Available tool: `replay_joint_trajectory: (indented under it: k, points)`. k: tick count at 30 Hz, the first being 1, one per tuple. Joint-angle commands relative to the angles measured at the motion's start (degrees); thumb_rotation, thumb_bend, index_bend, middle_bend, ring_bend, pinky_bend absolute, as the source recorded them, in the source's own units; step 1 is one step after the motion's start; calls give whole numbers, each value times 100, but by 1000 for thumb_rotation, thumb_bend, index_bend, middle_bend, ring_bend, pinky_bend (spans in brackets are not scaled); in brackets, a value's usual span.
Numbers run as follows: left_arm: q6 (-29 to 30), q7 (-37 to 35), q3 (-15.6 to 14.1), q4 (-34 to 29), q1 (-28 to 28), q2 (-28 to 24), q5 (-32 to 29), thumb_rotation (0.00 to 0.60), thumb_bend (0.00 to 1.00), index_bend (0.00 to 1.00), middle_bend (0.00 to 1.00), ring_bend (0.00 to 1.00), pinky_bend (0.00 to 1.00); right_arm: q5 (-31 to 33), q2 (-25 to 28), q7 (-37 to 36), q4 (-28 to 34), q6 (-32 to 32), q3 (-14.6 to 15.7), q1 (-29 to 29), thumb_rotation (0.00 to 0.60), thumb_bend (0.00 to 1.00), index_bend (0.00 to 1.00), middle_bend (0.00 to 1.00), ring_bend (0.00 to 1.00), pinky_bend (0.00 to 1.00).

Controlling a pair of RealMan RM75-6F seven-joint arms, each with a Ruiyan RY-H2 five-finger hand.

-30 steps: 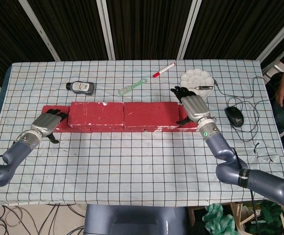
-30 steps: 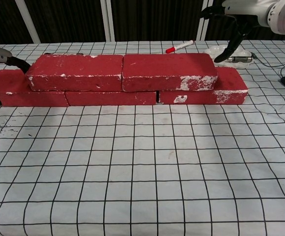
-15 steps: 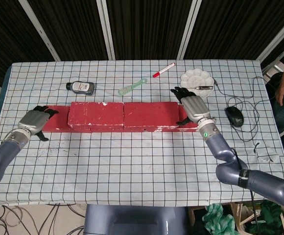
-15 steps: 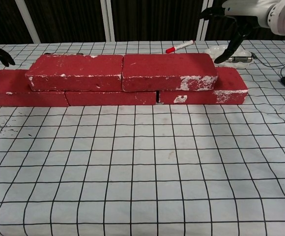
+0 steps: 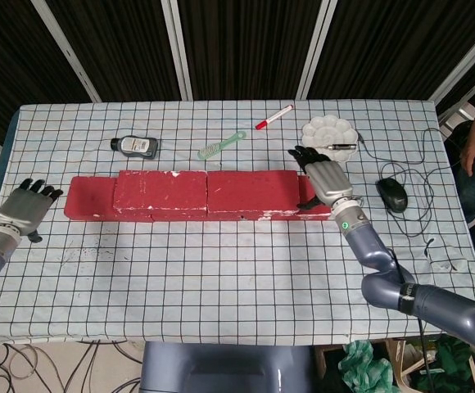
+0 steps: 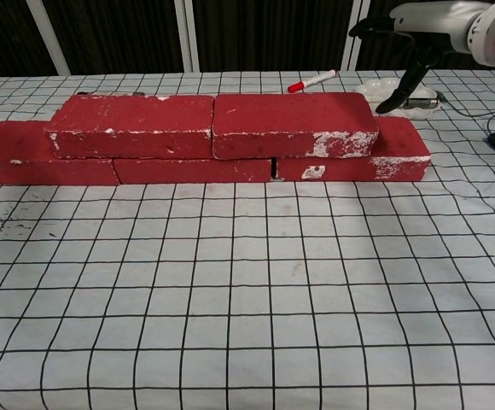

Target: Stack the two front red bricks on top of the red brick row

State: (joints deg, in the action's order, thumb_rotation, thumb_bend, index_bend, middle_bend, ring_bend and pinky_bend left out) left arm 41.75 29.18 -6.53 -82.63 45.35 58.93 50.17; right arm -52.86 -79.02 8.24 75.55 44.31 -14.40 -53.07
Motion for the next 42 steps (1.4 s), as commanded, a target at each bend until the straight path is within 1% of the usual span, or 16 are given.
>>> replay_joint_trajectory:
  k: [1,7,10,15,19,23,28,42]
  points:
    - [366,517,-182,-56,-79,133,-405,600,11,113,123,0,65,-17,-7,-37,-41,-14,6,19,600,0,0,5,0,141]
    - [487,903,-287,62,-155,424,-924,600,9,94,122,0,120,-55,3,-149,-156,-38,-2,67,600,0,0,5,0,141]
    - [405,1068,-335,247,-173,679,-1208,600,9,91,123,0,125,-121,7,-234,-231,-61,8,104,600,0,0,5,0,141]
    - [293,1057,-252,644,-181,1022,-1422,600,9,85,122,0,127,-266,7,-341,-347,-85,38,157,600,0,0,5,0,141]
    - [115,929,-171,917,-186,1225,-1439,600,8,68,122,0,127,-329,12,-398,-390,-79,33,185,600,0,0,5,0,141]
    - [-140,872,-162,1214,-172,1400,-1492,600,8,50,122,0,127,-364,20,-419,-422,-84,38,214,600,0,0,5,0,141]
    - [-289,766,-105,1438,-159,1535,-1485,600,8,38,122,0,127,-346,28,-401,-460,-104,39,237,600,0,0,5,0,141]
    - [-351,450,12,1387,-171,1508,-1118,600,7,29,122,0,111,-310,-4,-358,-495,-110,16,278,600,0,0,5,0,141]
